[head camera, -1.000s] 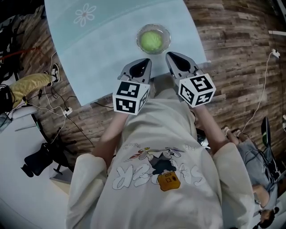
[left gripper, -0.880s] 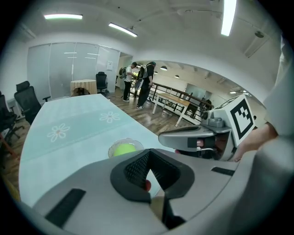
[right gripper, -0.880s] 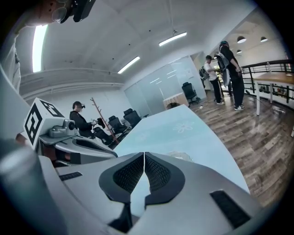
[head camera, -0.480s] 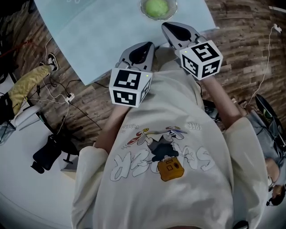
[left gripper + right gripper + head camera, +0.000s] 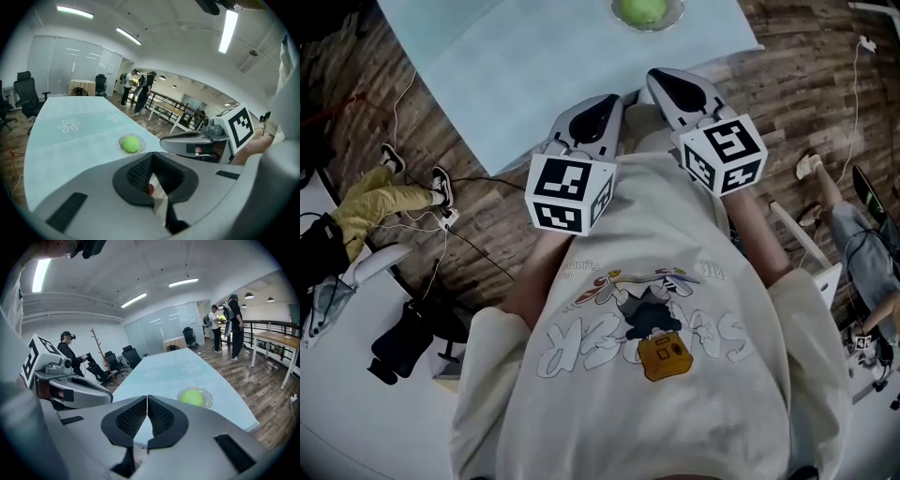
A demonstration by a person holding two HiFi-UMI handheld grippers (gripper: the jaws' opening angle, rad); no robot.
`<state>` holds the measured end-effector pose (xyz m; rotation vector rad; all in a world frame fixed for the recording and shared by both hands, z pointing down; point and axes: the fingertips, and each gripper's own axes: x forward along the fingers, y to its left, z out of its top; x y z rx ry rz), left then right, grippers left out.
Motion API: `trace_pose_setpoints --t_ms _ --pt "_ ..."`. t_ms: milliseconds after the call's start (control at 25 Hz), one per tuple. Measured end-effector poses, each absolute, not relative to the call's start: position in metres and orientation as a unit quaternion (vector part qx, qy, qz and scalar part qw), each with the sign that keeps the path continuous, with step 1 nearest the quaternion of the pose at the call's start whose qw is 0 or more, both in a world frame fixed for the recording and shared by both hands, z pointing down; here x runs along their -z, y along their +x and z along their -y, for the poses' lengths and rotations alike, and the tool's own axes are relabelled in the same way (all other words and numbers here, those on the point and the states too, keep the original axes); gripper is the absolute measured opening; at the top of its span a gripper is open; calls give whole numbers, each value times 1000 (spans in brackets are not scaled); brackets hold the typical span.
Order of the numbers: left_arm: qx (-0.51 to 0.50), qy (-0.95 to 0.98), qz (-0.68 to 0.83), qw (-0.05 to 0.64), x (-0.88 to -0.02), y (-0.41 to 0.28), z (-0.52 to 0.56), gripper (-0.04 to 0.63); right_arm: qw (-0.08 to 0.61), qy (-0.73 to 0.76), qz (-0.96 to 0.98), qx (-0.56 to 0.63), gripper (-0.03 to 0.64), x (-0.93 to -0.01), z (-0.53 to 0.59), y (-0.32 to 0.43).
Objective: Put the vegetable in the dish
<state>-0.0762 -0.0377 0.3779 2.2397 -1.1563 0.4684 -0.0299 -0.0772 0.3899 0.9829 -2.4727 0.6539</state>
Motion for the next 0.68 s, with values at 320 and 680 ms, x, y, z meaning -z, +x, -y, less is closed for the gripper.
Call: trace_pose_setpoints --t_ms 320,680 --pt "-157 858 418 253 -361 -99 0 6 156 425 858 -243 25 -371 19 -49" --pt "-152 875 394 238 -355 -111 -26 6 154 445 858 -207 25 -361 -21 -80"
